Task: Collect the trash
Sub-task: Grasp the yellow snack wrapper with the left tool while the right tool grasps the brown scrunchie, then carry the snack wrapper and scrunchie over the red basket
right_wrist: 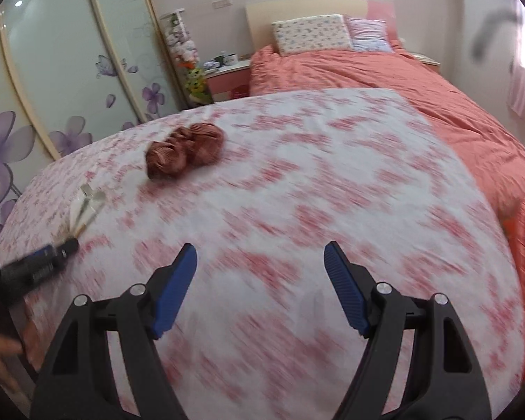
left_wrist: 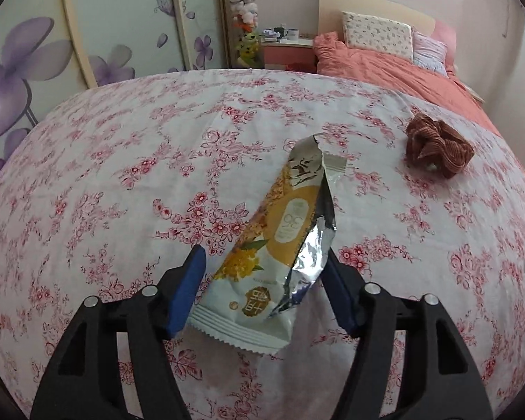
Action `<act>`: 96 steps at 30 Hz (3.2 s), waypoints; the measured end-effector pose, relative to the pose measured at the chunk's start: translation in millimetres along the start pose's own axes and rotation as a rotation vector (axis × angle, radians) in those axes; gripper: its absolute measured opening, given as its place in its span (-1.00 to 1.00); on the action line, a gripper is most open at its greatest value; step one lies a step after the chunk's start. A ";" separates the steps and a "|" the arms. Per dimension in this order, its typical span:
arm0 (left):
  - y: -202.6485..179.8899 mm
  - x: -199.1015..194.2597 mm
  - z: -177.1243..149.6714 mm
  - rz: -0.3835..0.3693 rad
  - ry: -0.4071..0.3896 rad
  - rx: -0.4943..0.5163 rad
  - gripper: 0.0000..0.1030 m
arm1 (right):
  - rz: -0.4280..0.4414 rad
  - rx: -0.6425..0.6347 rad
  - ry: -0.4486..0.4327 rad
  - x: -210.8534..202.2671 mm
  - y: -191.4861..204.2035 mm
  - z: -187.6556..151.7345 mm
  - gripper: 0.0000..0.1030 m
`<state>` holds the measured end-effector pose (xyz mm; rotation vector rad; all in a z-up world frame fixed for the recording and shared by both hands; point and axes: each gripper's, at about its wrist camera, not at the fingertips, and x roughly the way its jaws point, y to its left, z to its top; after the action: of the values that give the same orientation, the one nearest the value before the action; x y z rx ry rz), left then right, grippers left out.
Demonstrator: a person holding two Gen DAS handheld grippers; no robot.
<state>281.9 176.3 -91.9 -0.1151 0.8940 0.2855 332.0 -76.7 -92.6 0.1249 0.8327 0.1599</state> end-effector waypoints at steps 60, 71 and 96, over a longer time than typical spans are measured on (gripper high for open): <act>2.1 10.4 8.8 -0.062 0.000 0.020 0.39 | -0.105 -0.024 0.067 11.4 -3.6 -9.7 0.52; 6.4 10.8 10.0 -0.090 -0.010 0.057 0.21 | -0.089 -0.009 0.071 12.5 -9.6 -10.0 0.55; -8.1 -8.8 4.0 -0.116 -0.031 0.086 -0.10 | -0.037 0.008 0.018 -27.1 -15.7 -9.6 -0.20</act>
<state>282.1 167.7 -82.6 -0.0822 0.8646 0.1403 308.3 -96.7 -82.1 0.1158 0.8535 0.1232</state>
